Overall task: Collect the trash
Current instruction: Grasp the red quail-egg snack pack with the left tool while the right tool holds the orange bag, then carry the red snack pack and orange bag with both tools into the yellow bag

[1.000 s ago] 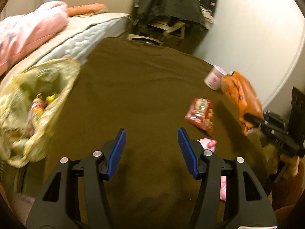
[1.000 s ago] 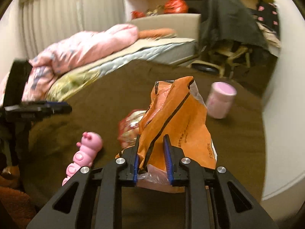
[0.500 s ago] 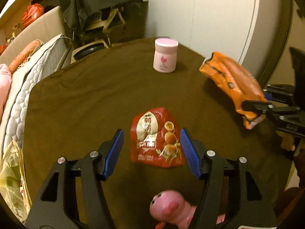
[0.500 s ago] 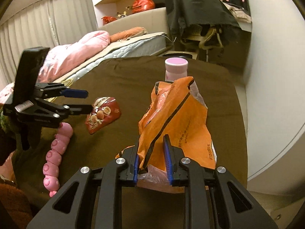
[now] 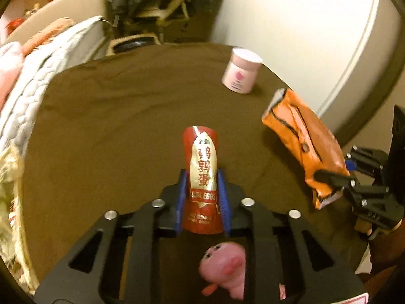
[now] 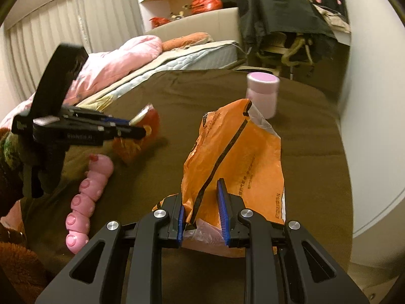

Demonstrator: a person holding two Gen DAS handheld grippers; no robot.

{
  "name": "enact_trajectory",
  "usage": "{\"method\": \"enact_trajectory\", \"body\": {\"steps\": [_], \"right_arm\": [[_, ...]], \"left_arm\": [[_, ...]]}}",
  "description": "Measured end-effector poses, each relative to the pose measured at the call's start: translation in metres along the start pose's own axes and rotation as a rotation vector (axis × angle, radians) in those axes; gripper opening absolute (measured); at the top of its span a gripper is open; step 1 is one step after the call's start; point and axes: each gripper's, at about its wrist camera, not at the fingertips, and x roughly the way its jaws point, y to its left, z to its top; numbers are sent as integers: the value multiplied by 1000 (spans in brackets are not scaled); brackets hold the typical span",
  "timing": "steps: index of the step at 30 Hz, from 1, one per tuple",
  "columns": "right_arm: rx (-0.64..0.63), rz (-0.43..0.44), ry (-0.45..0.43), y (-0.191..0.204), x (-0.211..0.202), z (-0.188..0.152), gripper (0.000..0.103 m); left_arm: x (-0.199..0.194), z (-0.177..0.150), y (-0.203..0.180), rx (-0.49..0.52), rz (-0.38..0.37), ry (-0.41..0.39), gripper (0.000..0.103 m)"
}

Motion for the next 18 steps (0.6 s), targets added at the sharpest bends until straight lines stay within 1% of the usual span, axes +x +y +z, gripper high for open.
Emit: {"method": "enact_trajectory", "body": {"steps": [3, 4, 5, 6, 7, 8, 10, 12, 13, 15, 17, 18], "right_arm": [[-43, 9, 14, 12, 4, 1, 22], [-54, 18, 18, 16, 5, 1, 25], [-62, 32, 14, 19, 5, 2, 34], [-64, 38, 10, 21, 5, 3, 41], [-62, 39, 1, 22, 3, 4, 54], [-60, 39, -9, 22, 0, 5, 59], [-46, 27, -29, 18, -10, 8, 60], [-23, 13, -51, 11, -20, 9, 66], [-6, -1, -57, 5, -25, 10, 68], [50, -40, -45, -8, -29, 9, 68], [148, -88, -28, -28, -25, 4, 68], [185, -83, -23, -35, -21, 3, 68]], "left_arm": [[-20, -7, 14, -48, 35, -38, 22], [-25, -8, 17, -63, 43, -43, 22], [-31, -11, 22, -88, 52, -51, 22], [-34, -11, 25, -103, 55, -57, 22], [-40, -13, 29, -122, 56, -67, 22], [-44, -15, 31, -134, 58, -74, 22], [-53, -20, 35, -154, 67, -88, 22], [-60, -27, 38, -171, 69, -97, 22], [-63, -32, 39, -183, 67, -101, 22], [-68, -40, 41, -207, 59, -111, 22], [-68, -46, 41, -222, 53, -114, 22], [-68, -49, 41, -231, 48, -112, 22]]}}
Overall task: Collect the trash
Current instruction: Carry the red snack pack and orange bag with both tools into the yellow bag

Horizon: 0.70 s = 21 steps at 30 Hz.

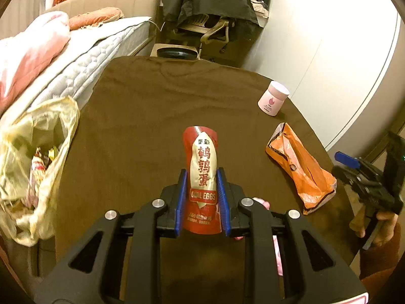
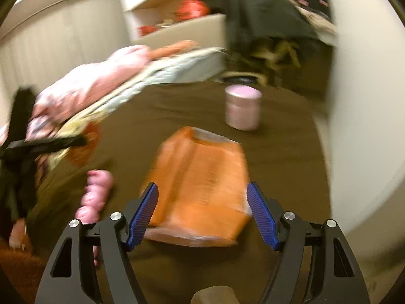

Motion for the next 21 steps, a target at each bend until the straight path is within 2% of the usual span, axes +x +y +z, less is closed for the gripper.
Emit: {"method": "enact_trajectory", "body": {"steps": [3, 5, 10, 11, 15, 16, 17, 18, 19, 21], "right_arm": [[148, 82, 55, -23, 19, -7, 68], [172, 114, 83, -20, 28, -11, 68], [52, 85, 129, 17, 47, -14, 69], [11, 53, 120, 27, 50, -14, 68], [-74, 43, 138, 45, 53, -15, 68], [-103, 39, 144, 50, 53, -17, 66], [-132, 41, 147, 55, 51, -18, 56], [-146, 44, 149, 57, 50, -19, 44], [-157, 45, 156, 59, 48, -20, 21], [-191, 68, 152, 65, 43, -20, 19]], "left_arm": [[0, -7, 1, -11, 5, 8, 22], [-1, -10, 4, -20, 13, 10, 22], [-5, -16, 15, -66, 26, 12, 22], [-5, -16, 16, -69, 26, 11, 22], [-10, -21, 19, -80, 31, 5, 22], [-12, -22, 20, -83, 32, 3, 22], [-13, -24, 20, -87, 32, 2, 22], [-16, -26, 22, -93, 32, -1, 22], [-17, -28, 23, -96, 31, -4, 22], [-23, -31, 25, -103, 30, -13, 22]]}}
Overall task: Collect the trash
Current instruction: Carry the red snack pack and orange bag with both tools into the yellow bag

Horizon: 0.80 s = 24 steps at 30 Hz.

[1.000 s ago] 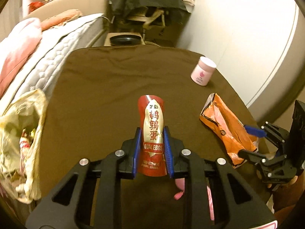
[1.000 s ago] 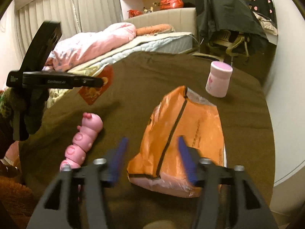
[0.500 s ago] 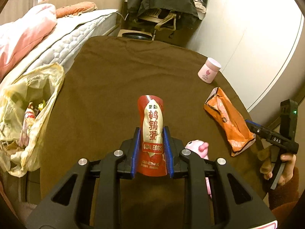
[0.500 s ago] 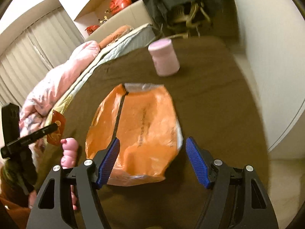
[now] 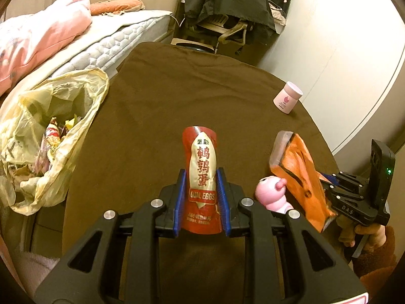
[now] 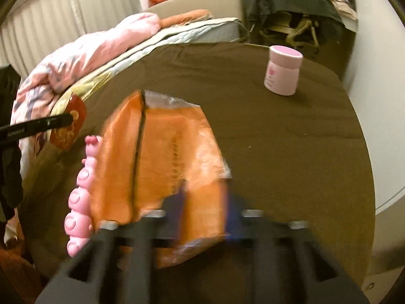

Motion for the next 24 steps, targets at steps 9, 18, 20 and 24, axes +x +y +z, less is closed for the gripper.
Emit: {"method": "enact_trajectory", "body": {"steps": [9, 18, 20, 24], "right_arm": [[-111, -25, -200, 32, -56, 61, 15], [-225, 29, -300, 91, -65, 127, 15], [-259, 34, -305, 107, -61, 137, 15], [-308, 78, -304, 143, -46, 164, 15]], "left_arm": [[-49, 9, 17, -10, 29, -119, 22], [-100, 21, 52, -25, 72, -230, 22], [-111, 25, 64, -32, 94, -255, 22], [-134, 36, 99, -69, 140, -313, 22]]}}
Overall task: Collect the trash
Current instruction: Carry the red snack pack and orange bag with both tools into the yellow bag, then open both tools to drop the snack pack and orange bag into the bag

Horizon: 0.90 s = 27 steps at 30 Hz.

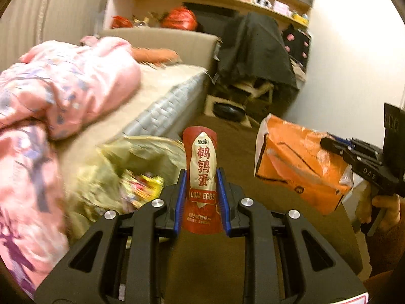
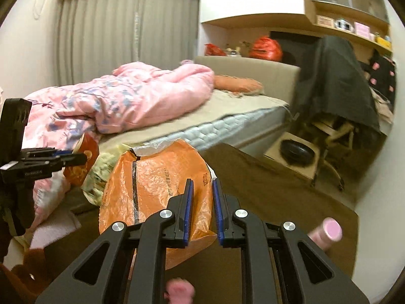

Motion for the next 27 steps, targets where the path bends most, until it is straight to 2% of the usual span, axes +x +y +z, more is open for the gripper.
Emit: {"method": "enact_trajectory", "body": {"steps": [7, 14, 17, 20, 23, 27], "right_arm": [[-53, 109, 50, 49, 82, 40, 15], [-107, 184, 113, 94, 166, 53, 15], [-109, 210, 145, 104, 197, 52, 15], [-82, 234, 194, 102, 228, 44, 15], [-19, 261, 258, 94, 258, 35, 15], [27, 299, 333, 86, 285, 23, 15]], "left_arm": [[1, 14, 51, -44, 46, -25, 22], [34, 14, 82, -89, 20, 11, 22], [59, 12, 94, -120, 0, 40, 22], [90, 1, 108, -154, -17, 102, 22], [127, -18, 121, -178, -4, 188, 22], [153, -37, 132, -192, 25, 252, 22]]}}
